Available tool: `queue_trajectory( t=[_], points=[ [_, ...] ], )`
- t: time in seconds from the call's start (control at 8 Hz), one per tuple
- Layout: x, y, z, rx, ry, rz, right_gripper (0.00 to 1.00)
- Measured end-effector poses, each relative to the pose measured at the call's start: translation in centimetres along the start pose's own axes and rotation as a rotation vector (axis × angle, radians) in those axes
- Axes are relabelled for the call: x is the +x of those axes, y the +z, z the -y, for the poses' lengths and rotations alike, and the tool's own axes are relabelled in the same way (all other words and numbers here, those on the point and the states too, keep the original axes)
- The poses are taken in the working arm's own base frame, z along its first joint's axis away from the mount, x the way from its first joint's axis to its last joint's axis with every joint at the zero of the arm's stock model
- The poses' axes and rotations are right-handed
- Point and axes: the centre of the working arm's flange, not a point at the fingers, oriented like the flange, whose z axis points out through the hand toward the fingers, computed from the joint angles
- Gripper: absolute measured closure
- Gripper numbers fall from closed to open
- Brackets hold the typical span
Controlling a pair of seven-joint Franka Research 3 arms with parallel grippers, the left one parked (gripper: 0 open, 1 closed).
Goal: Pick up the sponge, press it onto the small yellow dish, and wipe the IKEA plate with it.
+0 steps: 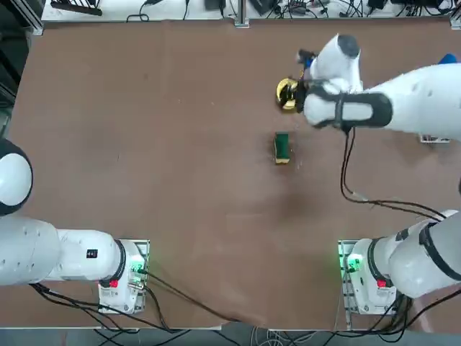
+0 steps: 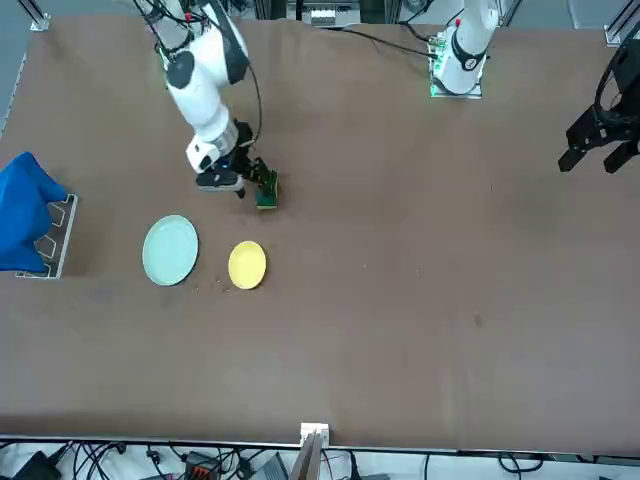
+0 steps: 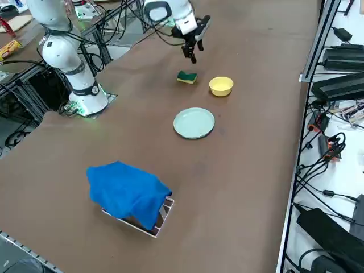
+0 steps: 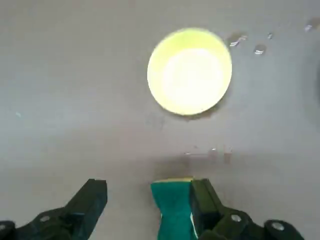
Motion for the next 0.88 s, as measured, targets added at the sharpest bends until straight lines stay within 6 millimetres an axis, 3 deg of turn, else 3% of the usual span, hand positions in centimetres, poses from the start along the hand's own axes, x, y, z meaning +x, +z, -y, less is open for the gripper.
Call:
queue_trajectory(
  t=[0.25, 0.38, 0.62, 0.88],
  points=[
    [6.1, -6.3, 0.0, 0.013, 0.016, 0.014, 0.0],
    [8.5, -8.8, -1.0, 0.013, 0.022, 0.012, 0.0],
    [12.1, -13.4, -3.7, -0.033, 0.016, 0.032, 0.0],
    [15.2, -19.5, -6.7, -0.087, -0.036, 0.053, 0.0]
  ],
)
